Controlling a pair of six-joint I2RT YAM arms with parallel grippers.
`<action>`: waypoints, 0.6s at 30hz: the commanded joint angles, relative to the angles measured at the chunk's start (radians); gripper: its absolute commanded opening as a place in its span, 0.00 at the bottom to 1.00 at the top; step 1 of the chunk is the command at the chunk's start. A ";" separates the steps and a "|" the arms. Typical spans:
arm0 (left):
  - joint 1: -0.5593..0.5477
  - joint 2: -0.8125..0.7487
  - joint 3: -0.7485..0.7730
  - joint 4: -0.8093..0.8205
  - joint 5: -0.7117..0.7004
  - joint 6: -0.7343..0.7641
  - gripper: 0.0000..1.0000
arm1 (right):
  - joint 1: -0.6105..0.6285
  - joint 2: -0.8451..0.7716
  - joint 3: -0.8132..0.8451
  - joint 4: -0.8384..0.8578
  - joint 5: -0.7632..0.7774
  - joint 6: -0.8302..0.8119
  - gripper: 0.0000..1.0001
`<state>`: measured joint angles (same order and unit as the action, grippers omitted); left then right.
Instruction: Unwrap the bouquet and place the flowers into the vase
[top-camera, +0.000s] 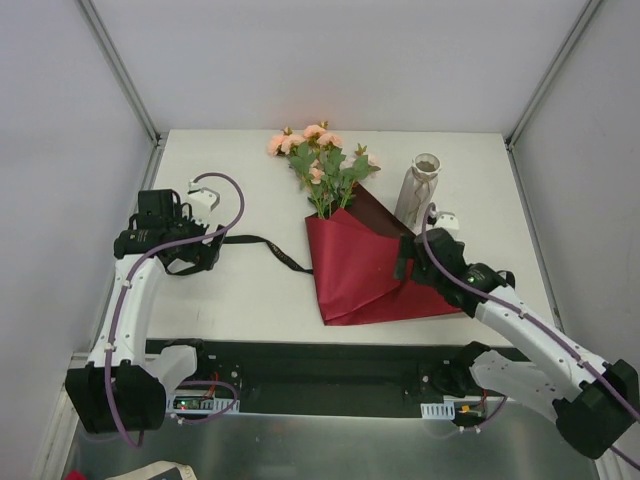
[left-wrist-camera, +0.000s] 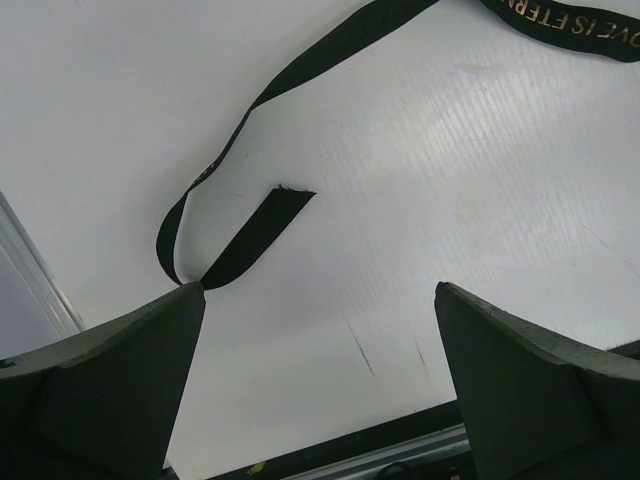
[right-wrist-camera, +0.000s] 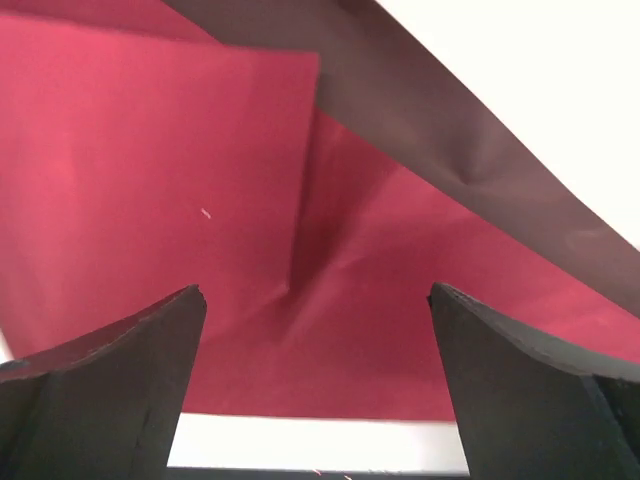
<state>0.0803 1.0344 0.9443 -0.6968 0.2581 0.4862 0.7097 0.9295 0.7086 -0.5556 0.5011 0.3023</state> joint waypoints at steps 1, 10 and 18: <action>0.009 -0.030 -0.001 -0.023 0.027 0.002 0.99 | -0.201 0.008 -0.006 0.312 -0.439 -0.043 0.93; 0.009 -0.042 -0.002 -0.035 0.024 0.002 0.99 | -0.355 0.221 -0.047 0.487 -0.668 0.021 0.57; 0.009 -0.053 -0.010 -0.049 0.024 0.009 0.99 | -0.375 0.308 -0.072 0.507 -0.622 0.009 0.59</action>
<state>0.0803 0.9997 0.9424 -0.7166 0.2623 0.4866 0.3492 1.2251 0.6422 -0.1074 -0.1009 0.3061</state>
